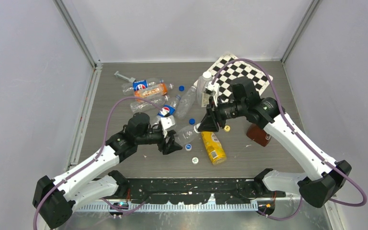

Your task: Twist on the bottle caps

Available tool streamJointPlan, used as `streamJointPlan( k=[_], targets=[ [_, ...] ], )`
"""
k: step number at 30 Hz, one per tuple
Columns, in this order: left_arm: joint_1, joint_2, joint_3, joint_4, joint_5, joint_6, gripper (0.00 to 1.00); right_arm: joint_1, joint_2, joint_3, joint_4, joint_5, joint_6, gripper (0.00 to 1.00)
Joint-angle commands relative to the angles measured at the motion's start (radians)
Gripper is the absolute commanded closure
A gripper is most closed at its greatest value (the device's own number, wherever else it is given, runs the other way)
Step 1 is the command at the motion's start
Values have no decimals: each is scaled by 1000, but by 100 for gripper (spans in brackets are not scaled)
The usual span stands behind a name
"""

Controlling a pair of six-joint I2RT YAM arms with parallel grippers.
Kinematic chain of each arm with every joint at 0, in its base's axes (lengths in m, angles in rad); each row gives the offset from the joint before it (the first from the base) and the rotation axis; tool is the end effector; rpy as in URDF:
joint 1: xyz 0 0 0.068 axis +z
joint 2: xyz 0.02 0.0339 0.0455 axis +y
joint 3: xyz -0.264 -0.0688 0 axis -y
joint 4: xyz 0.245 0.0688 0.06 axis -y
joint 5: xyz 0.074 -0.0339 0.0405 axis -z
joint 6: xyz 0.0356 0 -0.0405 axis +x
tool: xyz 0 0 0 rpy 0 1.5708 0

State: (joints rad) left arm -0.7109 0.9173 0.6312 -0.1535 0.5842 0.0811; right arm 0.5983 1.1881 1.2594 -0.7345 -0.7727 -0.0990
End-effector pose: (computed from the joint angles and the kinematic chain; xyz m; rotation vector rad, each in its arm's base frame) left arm 0.1428 -0.1488 0.2674 1.1424 1.7263 -0.9811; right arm 0.1842 0.1557 0.3745 -1.1614 1.9178 1.1319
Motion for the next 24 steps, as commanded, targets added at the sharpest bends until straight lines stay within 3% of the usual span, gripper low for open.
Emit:
streamJointPlan(
  k=[1, 15, 19, 24],
  targets=[
    [-6, -39, 69, 176, 45, -52, 100, 17, 34, 27, 30, -18, 21, 99],
    [-6, -47, 106, 305, -195, 81, 100, 17, 145, 98, -24, 193, 361, 99],
    [-6, -33, 96, 367, -213, 106, 100, 17, 168, 93, -9, 263, 554, 99],
    [-5, -41, 47, 419, -234, 150, 100, 17, 154, 39, 51, 342, 908, 99]
  ],
)
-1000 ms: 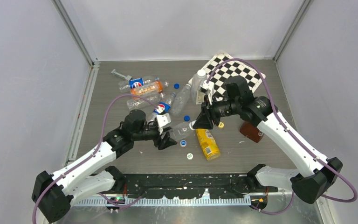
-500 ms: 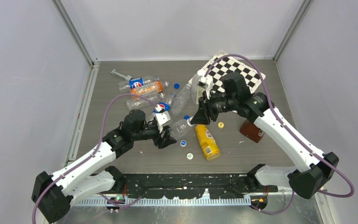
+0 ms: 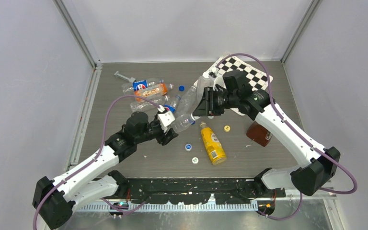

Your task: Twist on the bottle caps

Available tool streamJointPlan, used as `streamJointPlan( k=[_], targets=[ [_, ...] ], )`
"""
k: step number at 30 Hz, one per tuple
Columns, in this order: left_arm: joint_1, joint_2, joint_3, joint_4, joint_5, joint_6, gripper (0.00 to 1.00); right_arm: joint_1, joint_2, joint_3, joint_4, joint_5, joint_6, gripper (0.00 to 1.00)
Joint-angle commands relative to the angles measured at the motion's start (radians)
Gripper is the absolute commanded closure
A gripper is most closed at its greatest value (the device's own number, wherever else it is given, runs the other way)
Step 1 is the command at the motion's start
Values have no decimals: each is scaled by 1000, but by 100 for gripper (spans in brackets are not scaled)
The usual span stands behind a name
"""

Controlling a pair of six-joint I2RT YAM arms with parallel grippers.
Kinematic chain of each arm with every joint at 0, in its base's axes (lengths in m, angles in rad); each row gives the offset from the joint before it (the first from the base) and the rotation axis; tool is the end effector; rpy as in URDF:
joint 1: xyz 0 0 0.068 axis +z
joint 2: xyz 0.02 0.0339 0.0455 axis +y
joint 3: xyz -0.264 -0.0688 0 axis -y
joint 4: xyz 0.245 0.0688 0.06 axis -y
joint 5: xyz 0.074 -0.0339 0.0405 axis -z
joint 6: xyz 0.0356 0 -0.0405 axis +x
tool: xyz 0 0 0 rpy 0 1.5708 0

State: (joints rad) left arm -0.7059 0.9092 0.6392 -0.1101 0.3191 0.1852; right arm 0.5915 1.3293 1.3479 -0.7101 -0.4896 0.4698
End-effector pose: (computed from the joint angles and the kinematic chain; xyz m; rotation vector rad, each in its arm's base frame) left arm 0.1526 -0.1448 0.2743 1.0459 1.6902 -0.6518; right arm 0.2247 0.1711 0.3672 -0.4268 2.3748 1.0867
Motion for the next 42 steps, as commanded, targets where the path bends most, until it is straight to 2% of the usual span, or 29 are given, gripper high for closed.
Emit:
streamJointPlan(
  k=[1, 3, 4, 6, 9, 11, 17, 28, 36, 42],
  targets=[
    [-11, -38, 24, 391, 29, 51, 100, 24, 5, -88, 57, 43, 443, 99],
    [-12, -44, 0, 416, 31, 60, 100, 24, -18, -153, 170, 0, 574, 99],
    [-12, -47, -12, 429, 34, 62, 100, 24, -26, -180, 233, -24, 602, 99],
    [-11, -50, -26, 437, 36, 60, 100, 25, -28, -163, 241, -24, 595, 99],
    [-11, -58, -40, 438, 27, 46, 100, 25, -20, -95, 112, 23, 430, 99],
    [-11, -70, -50, 432, 15, 42, 100, 21, -30, -65, 83, 37, 366, 99],
    [-11, -81, -65, 406, 19, 32, 100, 2, -40, -17, 89, -54, 250, 99],
    [-10, -30, -31, 357, 154, -43, 100, 1, -117, -5, 79, -202, -194, 99],
    [-11, 17, -33, 413, 238, -127, 100, -5, -123, 16, 76, -348, -271, 99],
    [-10, 36, -27, 417, 262, -141, 100, -7, -102, 35, 11, -333, -320, 99]
  ],
)
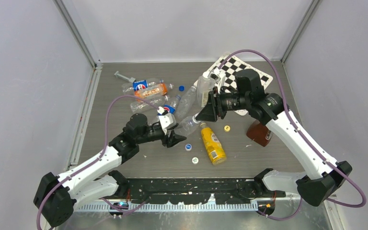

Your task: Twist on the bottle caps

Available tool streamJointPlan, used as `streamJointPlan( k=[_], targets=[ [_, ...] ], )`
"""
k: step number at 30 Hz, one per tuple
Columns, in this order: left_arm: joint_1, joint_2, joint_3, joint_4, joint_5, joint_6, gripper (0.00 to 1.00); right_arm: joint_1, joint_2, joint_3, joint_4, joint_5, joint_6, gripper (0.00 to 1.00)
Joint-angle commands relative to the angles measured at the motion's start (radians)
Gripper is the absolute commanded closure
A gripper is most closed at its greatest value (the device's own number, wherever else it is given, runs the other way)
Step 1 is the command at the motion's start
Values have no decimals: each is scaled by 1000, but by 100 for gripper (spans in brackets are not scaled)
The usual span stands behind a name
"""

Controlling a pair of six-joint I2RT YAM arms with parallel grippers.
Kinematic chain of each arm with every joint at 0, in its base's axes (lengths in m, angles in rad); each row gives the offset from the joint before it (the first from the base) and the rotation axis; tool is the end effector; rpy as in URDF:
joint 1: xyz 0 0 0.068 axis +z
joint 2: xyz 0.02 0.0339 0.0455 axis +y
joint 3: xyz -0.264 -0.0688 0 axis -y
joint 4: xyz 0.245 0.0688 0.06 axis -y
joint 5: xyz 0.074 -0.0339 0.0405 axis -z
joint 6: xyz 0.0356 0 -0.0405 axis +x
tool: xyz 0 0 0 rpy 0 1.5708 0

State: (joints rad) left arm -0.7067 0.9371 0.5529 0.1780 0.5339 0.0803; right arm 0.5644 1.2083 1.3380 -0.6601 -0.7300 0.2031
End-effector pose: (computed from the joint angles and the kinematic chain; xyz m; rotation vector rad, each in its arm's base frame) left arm 0.1523 -0.1539 0.2686 1.0585 1.5077 -0.9180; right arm 0.1971 0.1529 0.4007 -0.8438 2.0174 1.2150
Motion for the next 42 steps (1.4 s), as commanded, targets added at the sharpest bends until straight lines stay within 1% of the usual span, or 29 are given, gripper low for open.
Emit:
streamJointPlan(
  k=[1, 6, 9, 14, 22, 24, 29, 33, 36, 40, 42],
  targets=[
    [-10, 8, 59, 126, 47, -36, 100, 20, 28, 55, -71, -80, -71, 99],
    [-11, 11, 88, 54, 44, -4, 100, 20, 58, 106, -197, -3, -147, 99],
    [-10, 13, 106, 8, 50, 20, 100, 21, 76, 123, -254, 4, -170, 99],
    [-11, 21, 133, -50, 85, 29, 100, 49, 94, 139, -284, 27, -196, 100],
    [-10, 29, 154, -75, 127, 1, 100, 95, 123, 152, -285, 74, -197, 99],
    [-10, 33, 163, -91, 131, -2, 100, 105, 126, 159, -291, 88, -218, 100],
    [-10, 32, 158, -65, 133, -28, 100, 112, 128, 155, -283, 110, -224, 99],
    [-10, 26, 140, -17, 126, -46, 100, 115, 116, 118, -232, 114, -206, 99],
    [-10, 13, 123, 11, 100, -30, 100, 116, 120, 106, -200, 89, -160, 99],
    [-10, -12, 106, 16, 44, 21, 100, 117, 125, 88, -143, 121, -32, 99],
    [-10, -23, 98, 17, 17, 48, 100, 118, 124, 72, -110, 134, 71, 99]
  ],
)
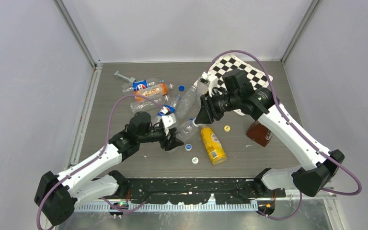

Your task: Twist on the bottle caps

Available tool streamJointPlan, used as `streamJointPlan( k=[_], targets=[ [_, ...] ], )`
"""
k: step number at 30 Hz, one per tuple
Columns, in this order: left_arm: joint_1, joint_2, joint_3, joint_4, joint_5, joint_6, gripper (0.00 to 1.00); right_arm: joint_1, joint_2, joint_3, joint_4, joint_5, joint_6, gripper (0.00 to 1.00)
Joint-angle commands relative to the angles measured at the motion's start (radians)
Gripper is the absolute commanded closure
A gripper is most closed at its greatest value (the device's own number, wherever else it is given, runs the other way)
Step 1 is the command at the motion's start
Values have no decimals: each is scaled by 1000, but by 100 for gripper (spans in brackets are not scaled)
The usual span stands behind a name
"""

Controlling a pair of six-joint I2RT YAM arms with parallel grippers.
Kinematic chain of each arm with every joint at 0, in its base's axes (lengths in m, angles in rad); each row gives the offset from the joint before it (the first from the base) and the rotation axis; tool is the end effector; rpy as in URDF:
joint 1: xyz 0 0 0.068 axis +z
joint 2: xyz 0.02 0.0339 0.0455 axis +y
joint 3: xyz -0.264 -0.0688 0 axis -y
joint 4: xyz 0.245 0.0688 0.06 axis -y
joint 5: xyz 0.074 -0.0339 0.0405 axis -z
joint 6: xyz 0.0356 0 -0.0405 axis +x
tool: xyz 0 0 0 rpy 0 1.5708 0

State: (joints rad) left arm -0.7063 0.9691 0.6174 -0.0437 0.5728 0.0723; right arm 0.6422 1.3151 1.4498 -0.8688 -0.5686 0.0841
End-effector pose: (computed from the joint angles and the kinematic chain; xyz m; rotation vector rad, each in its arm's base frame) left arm 0.1527 -0.1556 0.2630 1.1165 1.6929 -0.9701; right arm 0.2009 0.1742 0.3916 -0.9446 2.1838 1.0171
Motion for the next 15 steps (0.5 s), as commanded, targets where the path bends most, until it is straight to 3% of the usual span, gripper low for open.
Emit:
streamJointPlan(
  k=[1, 6, 15],
  targets=[
    [-11, -61, 28, 244, -34, 65, 100, 39, 17, -50, 119, -25, 212, 99],
    [-12, -79, 8, 279, -69, 80, 100, 40, 19, -71, 148, 22, 378, 99],
    [-19, -101, -9, 281, -133, 139, 100, 40, 54, -56, 96, 80, 537, 99]
  ],
)
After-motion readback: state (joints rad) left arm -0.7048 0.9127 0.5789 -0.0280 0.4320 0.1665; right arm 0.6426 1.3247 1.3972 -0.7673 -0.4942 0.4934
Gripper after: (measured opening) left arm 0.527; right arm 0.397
